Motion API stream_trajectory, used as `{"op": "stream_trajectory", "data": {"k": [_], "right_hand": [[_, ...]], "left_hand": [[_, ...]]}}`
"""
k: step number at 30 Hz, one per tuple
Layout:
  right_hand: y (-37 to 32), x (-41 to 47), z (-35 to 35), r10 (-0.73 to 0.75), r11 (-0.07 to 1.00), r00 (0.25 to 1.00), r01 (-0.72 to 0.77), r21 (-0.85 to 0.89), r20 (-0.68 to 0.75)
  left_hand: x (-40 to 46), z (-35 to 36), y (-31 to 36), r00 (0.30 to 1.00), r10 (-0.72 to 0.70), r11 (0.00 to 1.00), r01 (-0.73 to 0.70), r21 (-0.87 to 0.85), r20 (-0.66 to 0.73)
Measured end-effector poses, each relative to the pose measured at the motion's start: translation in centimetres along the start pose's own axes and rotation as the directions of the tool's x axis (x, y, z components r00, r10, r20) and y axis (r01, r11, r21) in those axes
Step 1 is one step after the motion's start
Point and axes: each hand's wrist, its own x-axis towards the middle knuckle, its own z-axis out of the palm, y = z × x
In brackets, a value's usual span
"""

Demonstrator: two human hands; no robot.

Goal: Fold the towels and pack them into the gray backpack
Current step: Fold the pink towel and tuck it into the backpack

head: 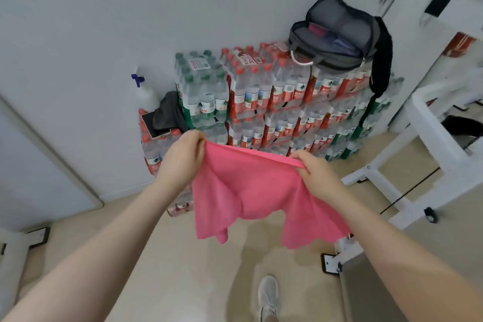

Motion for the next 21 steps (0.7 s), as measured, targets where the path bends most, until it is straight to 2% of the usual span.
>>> {"op": "stream_trajectory", "data": {"k": [2, 4, 6, 8, 10, 16, 19, 21], "right_hand": [[1.5, 4.0, -2.6, 0.009, 0.99, 1.0, -0.007, 0.144, -0.016], [2.5, 7.8, -4.7, 0.046, 0.943, 0.998, -0.026, 0.332, -0.052], [3.1, 11.4, -6.3, 0.086, 0.871, 0.994, -0.04, 0.49, -0.072], [3.5, 14.8, -7.1, 0.134, 0.808, 0.985, -0.047, 0.587, -0.105], [4.1, 17.9, -7.5, 0.152, 0.793, 0.978, -0.032, 0.609, -0.146], [6.4, 26.7, -8.9, 0.237, 0.786, 0.923, 0.001, 0.618, -0.304], [6.5, 31.6, -9.2, 0.181, 0.855, 0.916, 0.033, 0.518, -0.358], [5.9, 35.2, -9.4, 0.138, 0.909, 0.895, 0.054, 0.412, -0.423]], "left_hand": [[3.8, 1.8, 1.1, 0.999, 0.024, 0.985, -0.032, 0.171, 0.048], [7.2, 3.5, 2.0, 0.999, -0.009, 0.963, -0.004, 0.268, 0.05], [10.2, 5.1, 2.2, 0.988, -0.156, 0.967, 0.153, 0.203, -0.001], [12.8, 6.6, 2.0, 0.937, -0.346, 0.936, 0.348, 0.048, -0.039], [15.1, 7.8, 1.7, 0.905, -0.424, 0.905, 0.425, 0.012, -0.036], [22.1, 8.9, -0.2, 0.893, -0.422, 0.9, 0.434, 0.047, -0.158], [26.1, 8.4, -1.4, 0.852, -0.459, 0.888, 0.445, -0.113, -0.251], [29.0, 7.6, -1.8, 0.826, -0.448, 0.892, 0.386, -0.236, -0.341]]}}
